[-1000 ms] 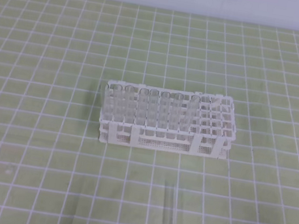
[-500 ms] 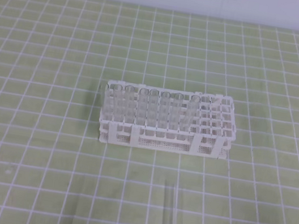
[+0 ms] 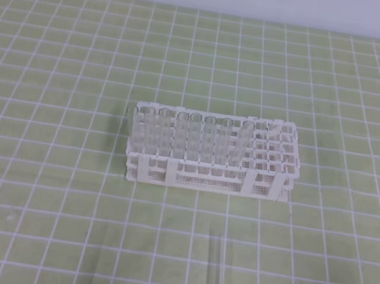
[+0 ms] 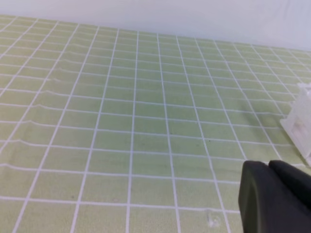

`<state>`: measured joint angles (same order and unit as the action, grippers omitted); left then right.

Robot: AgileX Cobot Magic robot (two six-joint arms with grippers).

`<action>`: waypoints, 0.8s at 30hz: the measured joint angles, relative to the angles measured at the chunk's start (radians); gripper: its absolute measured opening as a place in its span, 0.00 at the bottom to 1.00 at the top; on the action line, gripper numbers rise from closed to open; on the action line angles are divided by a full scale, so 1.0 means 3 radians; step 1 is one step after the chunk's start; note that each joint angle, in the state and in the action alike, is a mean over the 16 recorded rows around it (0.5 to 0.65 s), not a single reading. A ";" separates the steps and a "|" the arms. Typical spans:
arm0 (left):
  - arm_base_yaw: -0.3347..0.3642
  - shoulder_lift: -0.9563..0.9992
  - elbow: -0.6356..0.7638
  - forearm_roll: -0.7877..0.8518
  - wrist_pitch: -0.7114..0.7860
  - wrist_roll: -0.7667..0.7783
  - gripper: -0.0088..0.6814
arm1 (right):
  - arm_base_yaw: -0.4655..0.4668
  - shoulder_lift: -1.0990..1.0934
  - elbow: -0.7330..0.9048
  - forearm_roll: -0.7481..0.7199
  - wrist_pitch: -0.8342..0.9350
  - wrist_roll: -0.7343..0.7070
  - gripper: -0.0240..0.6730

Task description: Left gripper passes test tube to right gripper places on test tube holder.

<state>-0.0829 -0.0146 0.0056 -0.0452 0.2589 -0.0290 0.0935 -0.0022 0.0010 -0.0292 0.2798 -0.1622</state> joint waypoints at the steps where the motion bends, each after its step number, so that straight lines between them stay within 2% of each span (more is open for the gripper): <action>1: 0.0000 -0.0007 0.0003 0.0001 -0.0004 0.0000 0.01 | 0.0000 0.0000 0.0000 0.0000 0.0000 0.0000 0.01; 11: 0.0000 -0.0022 0.0008 -0.0161 -0.0106 -0.0065 0.01 | 0.0000 0.0000 0.0000 0.0000 0.0000 0.0000 0.01; 24: 0.0000 -0.0022 0.0007 -0.1104 -0.0727 -0.0479 0.01 | 0.0000 0.0000 0.0000 0.0000 0.0000 0.0000 0.01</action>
<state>-0.0828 -0.0213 0.0078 -0.3764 0.0407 -0.1727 0.0935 -0.0022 0.0010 -0.0292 0.2798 -0.1622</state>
